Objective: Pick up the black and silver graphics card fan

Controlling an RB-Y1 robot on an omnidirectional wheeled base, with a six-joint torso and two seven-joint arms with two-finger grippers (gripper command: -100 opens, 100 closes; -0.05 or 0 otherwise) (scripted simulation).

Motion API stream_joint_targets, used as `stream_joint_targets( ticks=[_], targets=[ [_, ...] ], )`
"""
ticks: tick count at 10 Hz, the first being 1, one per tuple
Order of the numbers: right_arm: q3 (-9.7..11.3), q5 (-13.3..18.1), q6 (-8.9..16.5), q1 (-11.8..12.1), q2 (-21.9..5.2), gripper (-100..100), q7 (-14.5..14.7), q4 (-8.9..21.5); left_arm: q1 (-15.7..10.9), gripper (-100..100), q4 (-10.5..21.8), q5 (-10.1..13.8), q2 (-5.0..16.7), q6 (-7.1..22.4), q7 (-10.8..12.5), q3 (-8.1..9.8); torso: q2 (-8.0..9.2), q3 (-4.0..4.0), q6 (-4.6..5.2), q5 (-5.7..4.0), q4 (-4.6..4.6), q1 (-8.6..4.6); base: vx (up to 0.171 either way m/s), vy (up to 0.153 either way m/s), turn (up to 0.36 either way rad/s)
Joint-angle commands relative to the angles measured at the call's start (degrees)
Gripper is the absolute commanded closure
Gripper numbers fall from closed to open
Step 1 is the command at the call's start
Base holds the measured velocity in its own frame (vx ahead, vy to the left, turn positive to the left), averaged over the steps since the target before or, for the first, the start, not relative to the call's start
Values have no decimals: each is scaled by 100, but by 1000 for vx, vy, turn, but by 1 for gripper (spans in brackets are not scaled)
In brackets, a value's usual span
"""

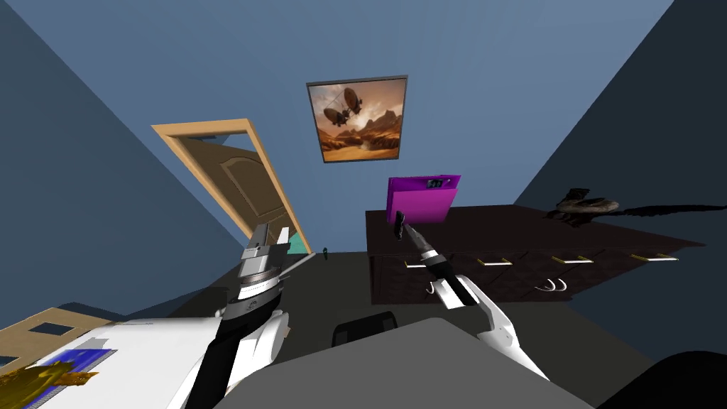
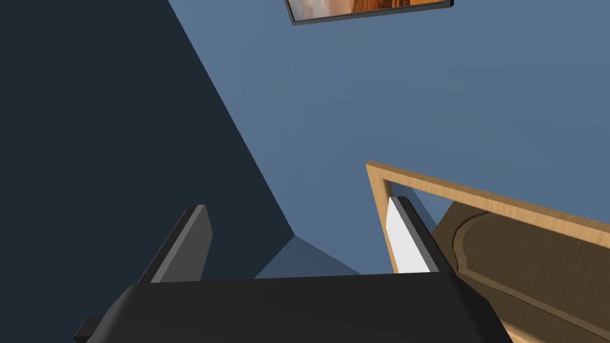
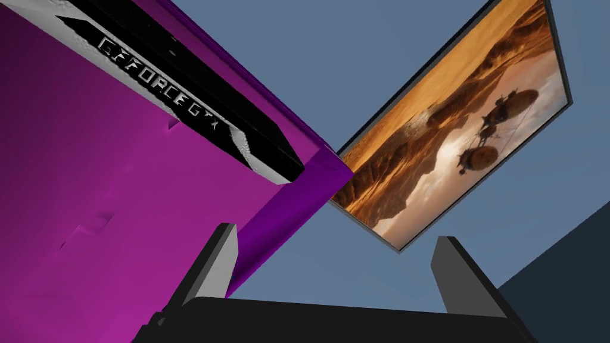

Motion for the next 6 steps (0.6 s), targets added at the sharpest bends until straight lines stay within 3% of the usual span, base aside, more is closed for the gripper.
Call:
stream_joint_targets(
  ticks=[1, 6],
  targets=[
    [-149, 155, 174, -59, -203, -100, 134, 265, 0, 0, 0, 0, 0, 0, 0, 0, 0, 0, 0, 0, 0, 0, -8, 99, 75],
    [-529, 688, 614, -321, -632, -100, 560, 1125, 0, 0, 0, 0, 0, 0, 0, 0, -4, -2, 0, 0, 0, -3, 9, 94, 85]
  ],
)
